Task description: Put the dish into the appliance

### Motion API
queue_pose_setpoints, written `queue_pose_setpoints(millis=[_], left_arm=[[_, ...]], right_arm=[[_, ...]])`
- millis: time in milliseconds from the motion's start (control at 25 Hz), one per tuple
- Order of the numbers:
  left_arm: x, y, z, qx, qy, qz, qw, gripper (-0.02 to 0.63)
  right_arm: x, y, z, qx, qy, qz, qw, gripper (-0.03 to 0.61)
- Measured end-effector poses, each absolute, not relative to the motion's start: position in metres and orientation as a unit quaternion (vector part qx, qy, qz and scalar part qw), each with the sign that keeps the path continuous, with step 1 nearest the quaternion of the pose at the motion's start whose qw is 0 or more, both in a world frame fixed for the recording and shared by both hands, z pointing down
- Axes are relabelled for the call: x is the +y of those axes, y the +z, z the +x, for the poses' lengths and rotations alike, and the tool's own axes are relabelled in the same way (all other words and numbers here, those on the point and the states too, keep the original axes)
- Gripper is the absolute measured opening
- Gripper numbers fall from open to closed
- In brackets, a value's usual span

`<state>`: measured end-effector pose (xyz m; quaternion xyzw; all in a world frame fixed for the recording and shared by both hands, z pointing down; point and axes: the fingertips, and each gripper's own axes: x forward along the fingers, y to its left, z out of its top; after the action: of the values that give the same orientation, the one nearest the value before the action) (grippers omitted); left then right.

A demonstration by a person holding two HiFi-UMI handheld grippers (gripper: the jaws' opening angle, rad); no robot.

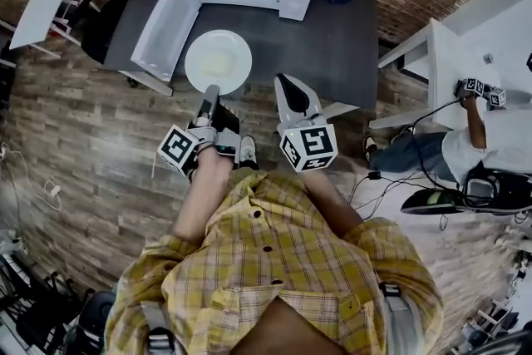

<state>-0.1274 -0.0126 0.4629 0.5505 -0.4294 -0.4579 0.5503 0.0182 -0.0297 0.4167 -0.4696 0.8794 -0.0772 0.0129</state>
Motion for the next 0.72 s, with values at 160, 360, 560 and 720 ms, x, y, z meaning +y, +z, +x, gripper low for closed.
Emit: queue_pose_setpoints(millis=[160, 360, 560, 720], left_arm=[[-0.059, 0.462, -0.140, -0.417, -0.448, 0.558, 0.561, 0.012], [-0.095, 0.466, -0.146, -0.404, -0.431, 0.568, 0.572, 0.012], [-0.123, 0.475, -0.157, -0.397, -0.424, 0.565, 0.587, 0.012], [-0.139, 0.483, -0.158, -0.388, -0.412, 0.567, 0.599, 0.012]], right_arm=[[-0.072, 0.413, 0.006, 0.870, -0.076, -0.487, 0.014, 0.003], [-0.105, 0.415, -0.009, 0.863, -0.066, -0.501, 0.000, 0.003], [-0.132, 0.418, -0.020, 0.856, -0.070, -0.512, -0.008, 0.003], [-0.148, 0.420, -0.023, 0.849, -0.073, -0.523, -0.012, 0.003]])
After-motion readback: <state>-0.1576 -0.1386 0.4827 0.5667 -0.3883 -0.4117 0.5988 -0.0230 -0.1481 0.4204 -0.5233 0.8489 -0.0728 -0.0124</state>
